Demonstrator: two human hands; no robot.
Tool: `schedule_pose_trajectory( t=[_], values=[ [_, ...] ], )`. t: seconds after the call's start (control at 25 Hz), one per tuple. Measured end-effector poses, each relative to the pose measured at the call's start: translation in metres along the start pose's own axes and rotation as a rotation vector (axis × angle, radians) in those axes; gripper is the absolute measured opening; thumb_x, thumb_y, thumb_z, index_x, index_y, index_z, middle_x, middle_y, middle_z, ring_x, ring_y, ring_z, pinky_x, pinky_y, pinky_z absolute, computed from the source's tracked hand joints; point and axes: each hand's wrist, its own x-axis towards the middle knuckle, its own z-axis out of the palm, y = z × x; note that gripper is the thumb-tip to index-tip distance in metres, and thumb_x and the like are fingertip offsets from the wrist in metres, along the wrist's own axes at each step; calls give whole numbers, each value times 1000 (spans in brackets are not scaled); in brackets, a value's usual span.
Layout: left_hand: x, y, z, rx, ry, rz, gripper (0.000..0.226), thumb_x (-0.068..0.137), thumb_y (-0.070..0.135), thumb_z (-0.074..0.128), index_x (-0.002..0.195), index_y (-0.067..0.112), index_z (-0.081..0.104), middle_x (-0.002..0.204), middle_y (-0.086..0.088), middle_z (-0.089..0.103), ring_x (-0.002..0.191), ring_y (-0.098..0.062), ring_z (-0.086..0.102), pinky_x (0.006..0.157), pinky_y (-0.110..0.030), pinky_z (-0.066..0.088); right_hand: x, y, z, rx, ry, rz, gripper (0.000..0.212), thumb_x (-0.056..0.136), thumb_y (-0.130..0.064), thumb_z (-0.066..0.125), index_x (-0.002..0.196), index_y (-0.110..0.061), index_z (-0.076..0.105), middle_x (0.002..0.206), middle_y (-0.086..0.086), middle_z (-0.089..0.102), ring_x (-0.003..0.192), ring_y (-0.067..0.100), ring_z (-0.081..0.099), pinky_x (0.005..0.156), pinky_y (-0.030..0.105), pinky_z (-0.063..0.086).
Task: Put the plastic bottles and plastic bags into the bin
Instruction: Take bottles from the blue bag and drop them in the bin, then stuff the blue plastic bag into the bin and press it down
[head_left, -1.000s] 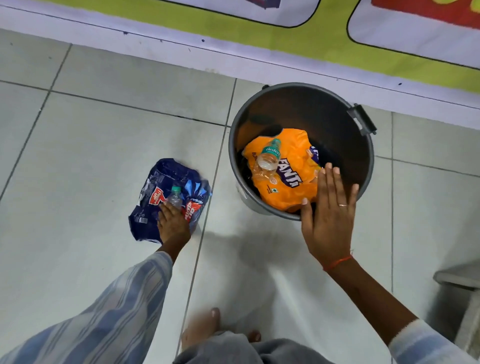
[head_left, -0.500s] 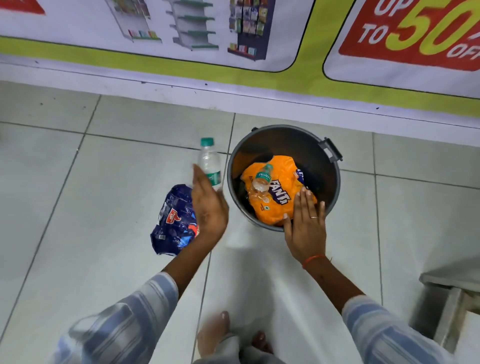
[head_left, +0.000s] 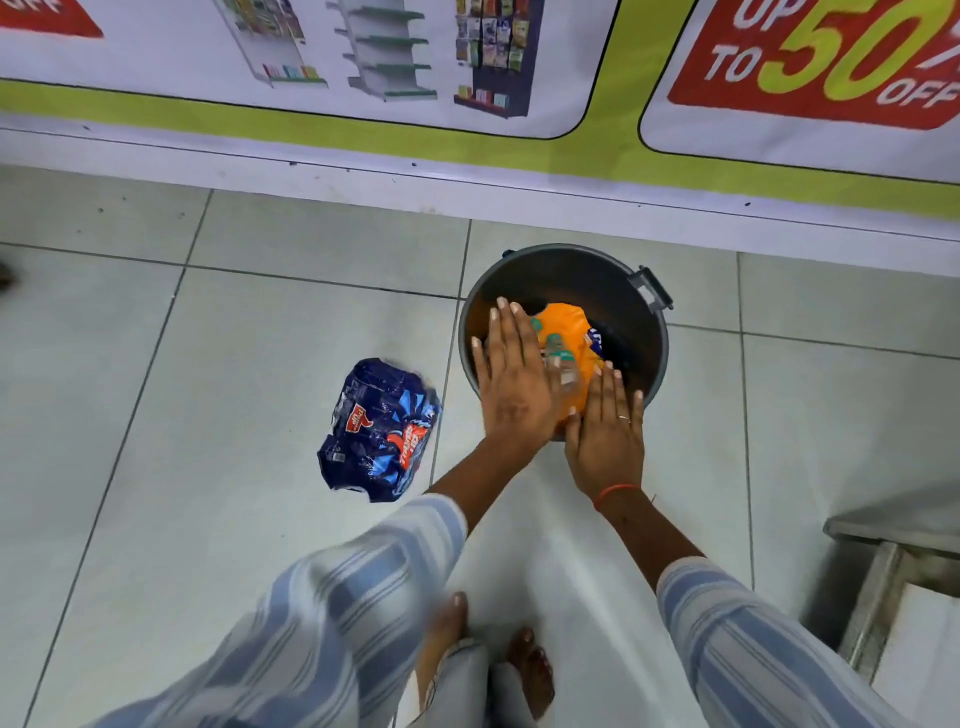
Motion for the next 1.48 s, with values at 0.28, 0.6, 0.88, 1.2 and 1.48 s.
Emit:
schedule_pose_trajectory(
  t=[0.28,0.6,0.88,1.2,1.48],
  values=[
    [-56,-144,52,260,-20,-93,66,98,44,18,149,7,0,160,-15,7,148,-28,4,119,-48,5,13,-17,17,-105,24,-137,63,96,-40,18,147,-2,23,155,19,28,146,32,23,120,53,19],
    [-53,-233,151,268,-192,-317,83,84,53,-22,148,3,-6,160,-17,0,148,-32,-2,118,-51,-3,15,-8,41,-100,194,-181,65,97,-46,16,146,-6,26,154,16,33,145,29,26,119,49,15],
    [-42,-265,212,137,-304,-368,75,98,17,43,145,-5,-13,158,-24,-11,147,-38,-7,121,-50,12,16,-5,50,-47,311,-211,67,97,-52,9,148,-9,19,156,13,29,146,24,21,123,35,-2],
    [-21,-222,107,-202,-27,-405,61,94,-4,38,148,5,13,149,-25,35,132,-41,42,108,-52,38,13,-13,33,-107,114,-168,71,97,-51,7,146,-4,28,153,16,34,144,30,28,119,50,19],
    [-13,-92,-64,-506,260,-354,58,83,63,54,134,36,46,121,11,63,100,1,62,58,-3,50,-1,-18,-28,-25,-80,-84,88,91,-53,-16,145,0,27,153,20,31,145,33,25,120,48,19]
  ],
)
